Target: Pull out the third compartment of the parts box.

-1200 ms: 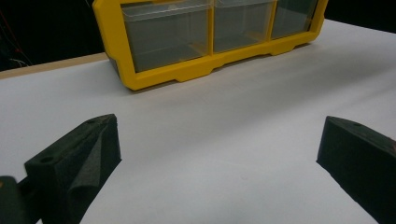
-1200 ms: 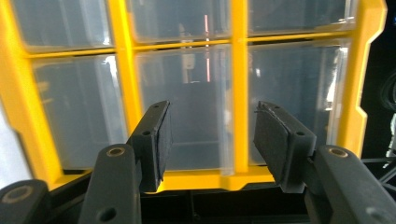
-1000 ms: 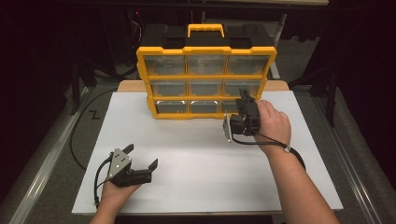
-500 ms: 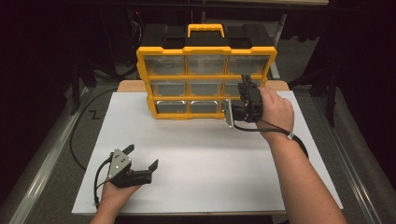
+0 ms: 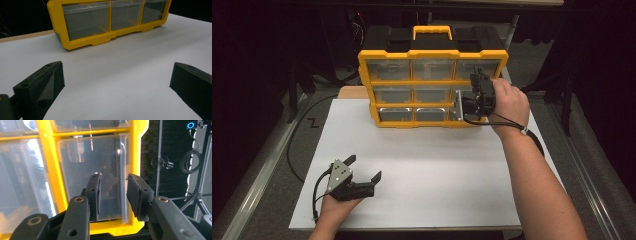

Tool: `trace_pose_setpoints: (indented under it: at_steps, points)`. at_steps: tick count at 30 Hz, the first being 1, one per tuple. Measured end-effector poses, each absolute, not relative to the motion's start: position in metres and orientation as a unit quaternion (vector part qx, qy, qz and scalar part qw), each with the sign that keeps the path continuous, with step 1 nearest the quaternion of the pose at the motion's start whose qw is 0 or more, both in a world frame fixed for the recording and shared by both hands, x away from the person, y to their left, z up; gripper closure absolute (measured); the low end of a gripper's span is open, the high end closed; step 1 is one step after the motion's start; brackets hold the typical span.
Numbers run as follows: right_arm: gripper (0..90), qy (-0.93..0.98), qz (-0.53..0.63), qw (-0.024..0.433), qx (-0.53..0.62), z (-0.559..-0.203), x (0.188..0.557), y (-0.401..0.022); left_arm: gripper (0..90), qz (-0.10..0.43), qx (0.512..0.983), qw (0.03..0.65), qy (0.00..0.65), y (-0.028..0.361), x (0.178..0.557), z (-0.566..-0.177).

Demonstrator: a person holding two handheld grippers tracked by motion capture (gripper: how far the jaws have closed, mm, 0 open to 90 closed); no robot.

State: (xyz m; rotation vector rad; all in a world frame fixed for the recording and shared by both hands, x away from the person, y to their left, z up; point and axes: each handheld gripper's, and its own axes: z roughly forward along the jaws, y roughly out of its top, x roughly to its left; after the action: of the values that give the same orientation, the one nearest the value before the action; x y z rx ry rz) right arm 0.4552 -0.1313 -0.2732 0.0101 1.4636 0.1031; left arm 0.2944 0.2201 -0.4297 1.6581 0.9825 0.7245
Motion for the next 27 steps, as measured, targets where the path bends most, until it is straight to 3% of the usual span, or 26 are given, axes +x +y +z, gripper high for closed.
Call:
trace_pose_setpoints:
  at_steps: [27]
  points:
    - [79.9, 0.658, 0.019, 0.753, 0.008, -0.264, 0.476, -0.13, 0.5, 0.3, 0.689, 0.519, 0.407, 0.221, 0.293, -0.429]
